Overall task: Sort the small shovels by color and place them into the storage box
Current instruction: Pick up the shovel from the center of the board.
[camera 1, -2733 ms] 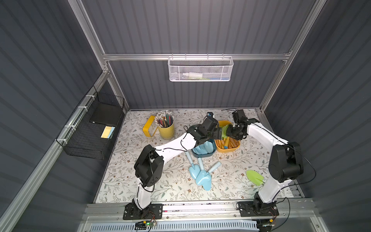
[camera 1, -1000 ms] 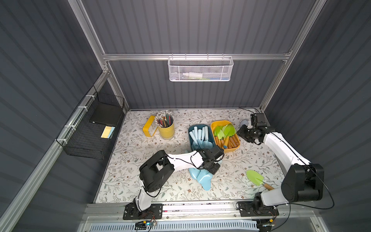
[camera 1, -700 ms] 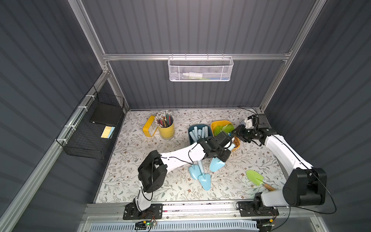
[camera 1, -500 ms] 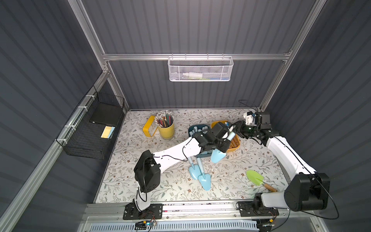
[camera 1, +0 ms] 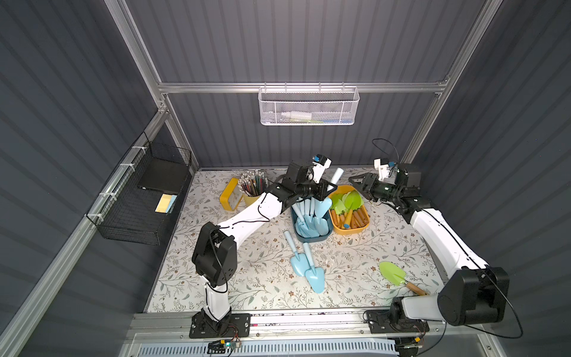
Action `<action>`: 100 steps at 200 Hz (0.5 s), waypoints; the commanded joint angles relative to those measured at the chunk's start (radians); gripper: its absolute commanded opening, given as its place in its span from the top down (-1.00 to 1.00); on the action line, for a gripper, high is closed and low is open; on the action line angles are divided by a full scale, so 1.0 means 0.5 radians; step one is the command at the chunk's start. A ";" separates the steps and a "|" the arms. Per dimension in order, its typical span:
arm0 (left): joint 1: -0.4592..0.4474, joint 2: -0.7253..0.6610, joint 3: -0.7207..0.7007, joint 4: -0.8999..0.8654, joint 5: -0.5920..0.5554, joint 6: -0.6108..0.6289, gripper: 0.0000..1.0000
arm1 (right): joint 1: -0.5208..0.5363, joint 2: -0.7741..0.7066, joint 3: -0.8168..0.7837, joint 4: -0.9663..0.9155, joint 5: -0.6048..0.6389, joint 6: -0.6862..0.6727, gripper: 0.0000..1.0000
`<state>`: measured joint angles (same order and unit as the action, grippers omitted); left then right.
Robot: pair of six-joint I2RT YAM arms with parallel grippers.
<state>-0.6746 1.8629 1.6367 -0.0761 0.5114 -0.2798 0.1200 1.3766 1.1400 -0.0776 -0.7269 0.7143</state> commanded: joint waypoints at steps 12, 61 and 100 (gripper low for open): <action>0.012 -0.091 -0.054 0.128 0.276 0.036 1.00 | 0.113 0.103 0.059 0.197 -0.074 0.053 0.07; 0.015 -0.078 -0.041 0.146 0.320 0.031 1.00 | 0.229 0.232 0.154 0.202 -0.088 0.029 0.07; 0.066 -0.042 -0.044 0.220 0.330 -0.045 1.00 | 0.252 0.177 0.174 0.131 -0.026 -0.063 0.07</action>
<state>-0.6346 1.8629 1.6108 -0.0402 0.5934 -0.2955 0.2157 1.4796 1.1934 0.0051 -0.7349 0.7277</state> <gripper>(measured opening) 0.204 0.465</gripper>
